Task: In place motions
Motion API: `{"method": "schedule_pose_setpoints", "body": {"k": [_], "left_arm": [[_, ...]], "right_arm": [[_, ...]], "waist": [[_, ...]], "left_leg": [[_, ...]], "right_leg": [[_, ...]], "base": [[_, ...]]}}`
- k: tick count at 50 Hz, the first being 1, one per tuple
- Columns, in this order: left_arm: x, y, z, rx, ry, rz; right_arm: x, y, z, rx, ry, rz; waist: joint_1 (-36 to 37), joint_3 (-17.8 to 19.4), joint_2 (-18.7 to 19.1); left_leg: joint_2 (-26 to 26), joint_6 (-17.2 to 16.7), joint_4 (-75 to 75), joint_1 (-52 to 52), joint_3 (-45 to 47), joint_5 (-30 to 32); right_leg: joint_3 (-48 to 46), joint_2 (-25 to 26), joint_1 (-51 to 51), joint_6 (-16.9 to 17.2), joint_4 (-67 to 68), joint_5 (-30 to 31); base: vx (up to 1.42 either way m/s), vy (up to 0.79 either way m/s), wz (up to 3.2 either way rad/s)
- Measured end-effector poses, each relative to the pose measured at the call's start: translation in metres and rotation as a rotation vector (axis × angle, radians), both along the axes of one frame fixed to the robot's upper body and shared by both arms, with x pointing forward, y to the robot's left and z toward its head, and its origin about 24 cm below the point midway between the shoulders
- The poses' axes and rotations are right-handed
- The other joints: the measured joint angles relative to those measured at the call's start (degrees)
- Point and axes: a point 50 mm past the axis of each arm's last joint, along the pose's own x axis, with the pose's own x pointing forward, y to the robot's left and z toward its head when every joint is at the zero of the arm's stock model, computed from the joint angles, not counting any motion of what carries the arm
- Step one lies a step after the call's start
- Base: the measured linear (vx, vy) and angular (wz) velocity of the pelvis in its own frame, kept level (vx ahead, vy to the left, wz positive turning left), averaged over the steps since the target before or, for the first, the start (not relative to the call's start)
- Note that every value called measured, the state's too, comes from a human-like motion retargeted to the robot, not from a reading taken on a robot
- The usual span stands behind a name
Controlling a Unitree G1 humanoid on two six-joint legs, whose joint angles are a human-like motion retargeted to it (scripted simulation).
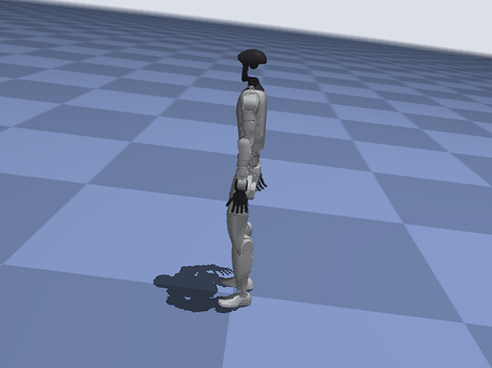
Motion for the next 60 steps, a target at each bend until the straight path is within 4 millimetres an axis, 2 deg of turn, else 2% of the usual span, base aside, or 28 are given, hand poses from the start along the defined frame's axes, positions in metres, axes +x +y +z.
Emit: {"method": "schedule_pose_setpoints", "body": {"k": [4,8,11,13,15,18,20,22,24,26,28,30,33,35,36,38,40,42,45,50,52,54,58,60], "left_arm": [[-0.035,0.020,0.001,0.055,0.097,0.121],[-0.077,0.039,0.006,0.105,0.214,0.031],[-0.118,0.039,0.011,0.084,0.320,-0.029],[-0.148,0.033,0.017,0.040,0.401,-0.034],[-0.177,0.026,0.026,-0.034,0.498,-0.055],[-0.222,0.013,0.045,-0.139,0.662,-0.102],[-0.246,0.001,0.057,-0.181,0.744,-0.121],[-0.265,-0.008,0.067,-0.203,0.773,-0.124],[-0.278,-0.011,0.075,-0.211,0.794,-0.118],[-0.286,-0.009,0.081,-0.198,0.820,-0.081],[-0.291,-0.007,0.085,-0.180,0.848,-0.002],[-0.291,-0.006,0.085,-0.167,0.859,0.080],[-0.270,0.000,0.072,-0.160,0.797,0.111],[-0.250,0.004,0.060,-0.147,0.723,0.117],[-0.246,0.004,0.057,-0.144,0.701,0.123],[-0.227,0.006,0.048,-0.128,0.633,0.170],[-0.212,0.009,0.041,-0.098,0.575,0.223],[-0.197,0.013,0.034,-0.033,0.517,0.274],[-0.175,0.018,0.024,0.060,0.427,0.351],[-0.146,0.018,0.014,0.070,0.302,0.411],[-0.136,0.023,0.012,0.078,0.270,0.392],[-0.129,0.026,0.011,0.083,0.252,0.375],[-0.112,0.035,0.011,0.133,0.263,0.295],[-0.102,0.045,0.013,0.171,0.295,0.192]], "right_arm": [[-0.006,-0.007,0.003,-0.064,0.072,0.021],[0.003,-0.014,0.007,-0.147,0.115,0.204],[0.018,-0.004,0.005,-0.127,0.083,0.260],[0.040,0.011,0.003,-0.072,0.028,0.219],[0.076,0.031,0.004,0.019,-0.073,0.154],[0.149,0.061,0.021,0.156,-0.265,0.067],[0.203,0.081,0.045,0.243,-0.424,0.035],[0.256,0.100,0.080,0.334,-0.589,0.037],[0.301,0.118,0.121,0.424,-0.751,0.033],[0.338,0.133,0.168,0.516,-0.924,0.029],[0.364,0.143,0.213,0.584,-1.087,0.052],[0.379,0.149,0.249,0.602,-1.226,0.090],[0.393,0.149,0.284,0.567,-1.391,0.107],[0.395,0.150,0.294,0.557,-1.450,0.101],[0.395,0.149,0.291,0.554,-1.449,0.092],[0.391,0.149,0.279,0.553,-1.440,0.079],[0.382,0.148,0.257,0.534,-1.407,0.103],[0.370,0.141,0.227,0.455,-1.358,0.146],[0.344,0.127,0.176,0.297,-1.265,0.175],[0.275,0.120,0.095,0.240,-0.978,0.197],[0.249,0.116,0.074,0.240,-0.869,0.178],[0.226,0.110,0.058,0.229,-0.785,0.173],[0.191,0.090,0.037,0.171,-0.678,0.186],[0.172,0.079,0.028,0.141,-0.635,0.197]], "waist": [[-1.53,0.07,1.65],[-3.25,1.73,2.09],[-3.21,2.33,0.54],[-1.39,2.40,-0.85],[0.95,2.96,-0.14],[7.65,5.60,1.52],[14.14,8.22,1.82],[20.96,12.40,-0.49],[27.38,17.40,-3.91],[31.85,21.23,-7.59],[34.42,23.23,-10.51],[35.87,23.54,-12.14],[35.80,21.72,-12.78],[34.33,18.41,-12.28],[33.68,16.37,-12.01],[30.65,12.27,-10.26],[26.98,8.34,-8.27],[22.78,5.10,-6.88],[16.23,0.19,-5.43],[8.90,-6.76,-3.17],[5.43,-8.50,-1.03],[2.97,-9.09,0.71],[-0.13,-8.85,1.67],[-0.52,-8.25,1.01]], "left_leg": [[2.16,-0.25,1.63,-0.49,0.77,-0.18],[4.72,0.70,9.32,-2.57,-1.55,-0.39],[6.93,3.36,20.86,-5.89,-1.74,4.94],[11.47,5.86,34.47,-11.84,-1.33,11.85],[16.80,11.23,50.72,-21.45,-5.71,17.66],[26.84,12.38,77.42,-36.61,-12.17,9.51],[33.03,13.49,89.67,-45.66,-14.31,6.35],[36.05,14.53,94.63,-50.01,-11.00,4.42],[35.02,14.33,94.79,-52.65,-6.40,3.38],[31.06,13.57,92.73,-56.83,-3.84,2.86],[28.16,13.74,90.75,-59.97,-1.58,2.18],[26.88,14.09,89.65,-60.71,0.28,1.71],[25.85,13.84,89.71,-59.00,0.80,2.46],[26.08,13.54,89.59,-56.40,0.38,2.33],[26.40,13.61,89.13,-53.62,1.49,1.79],[27.09,12.22,88.10,-50.11,-1.05,2.07],[26.76,11.14,84.99,-45.42,-3.42,2.39],[23.66,9.71,78.82,-40.41,-6.05,3.55],[15.73,7.40,63.08,-30.97,-9.09,5.02],[2.82,3.35,25.67,-12.36,-12.27,12.23],[1.52,-0.50,13.76,-6.64,-10.83,5.07],[0.44,0.31,6.46,-3.71,-9.94,1.75],[-0.04,-1.12,2.23,-4.10,-12.41,2.61],[-0.45,0.17,2.31,-4.45,-11.40,1.92]], "right_leg": [[0.23,1.03,-1.10,-0.64,3.46,-3.55],[-0.18,0.54,0.03,-0.97,5.68,-5.88],[-0.12,-1.62,2.08,-0.56,5.71,-6.49],[1.32,-3.34,2.04,-0.14,6.00,-6.74],[2.17,-2.40,1.60,-0.39,6.01,-6.51],[4.90,0.70,2.20,-2.52,6.33,-5.53],[8.32,2.18,2.96,-4.72,7.52,-5.70],[13.03,-0.55,3.26,-5.87,11.20,-6.97],[18.02,-5.75,1.43,-6.35,16.13,-7.77],[21.66,-11.05,-2.28,-6.62,21.53,-9.06],[23.82,-14.73,-5.86,-6.72,25.57,-10.37],[24.69,-16.38,-7.94,-6.80,27.29,-11.11],[22.77,-15.85,-8.22,-6.71,25.82,-11.32],[19.91,-13.74,-7.49,-6.49,22.87,-10.81],[18.91,-12.97,-7.32,-6.08,21.47,-10.54],[14.47,-9.78,-5.03,-5.89,17.51,-9.76],[10.79,-6.63,-2.61,-5.55,13.66,-8.95],[8.03,-4.91,-0.68,-4.71,10.71,-8.31],[3.23,-4.17,1.28,-2.79,7.18,-7.52],[-0.34,-2.04,1.94,-0.97,3.28,-6.92],[-2.63,0.31,1.65,-0.64,2.70,-7.13],[-3.85,1.96,1.94,-0.35,2.02,-7.15],[-6.32,1.77,1.69,0.67,1.95,-7.30],[-7.62,0.91,1.57,0.92,2.67,-7.62]], "base": [[-0.03,-0.22,-0.09],[-0.06,-0.20,0.10],[0.02,-0.21,0.03],[-0.07,-0.16,-0.46],[-0.11,-0.19,-0.57],[-0.10,-0.18,-1.10],[-0.13,-0.09,-1.86],[-0.10,-0.09,-2.17],[-0.07,-0.02,-1.97],[-0.08,-0.01,-0.95],[-0.01,-0.06,-0.09],[0.05,-0.06,0.20],[0.03,-0.09,0.62],[0.03,-0.11,0.95],[0.06,-0.05,0.99],[0.12,-0.05,1.33],[0.18,0.01,1.57],[0.21,0.11,1.67],[0.22,0.17,1.54],[0.21,0.20,0.76],[0.14,0.15,0.79],[0.13,0.18,0.56],[0.06,0.21,0.45],[0.04,0.17,0.32]]}}
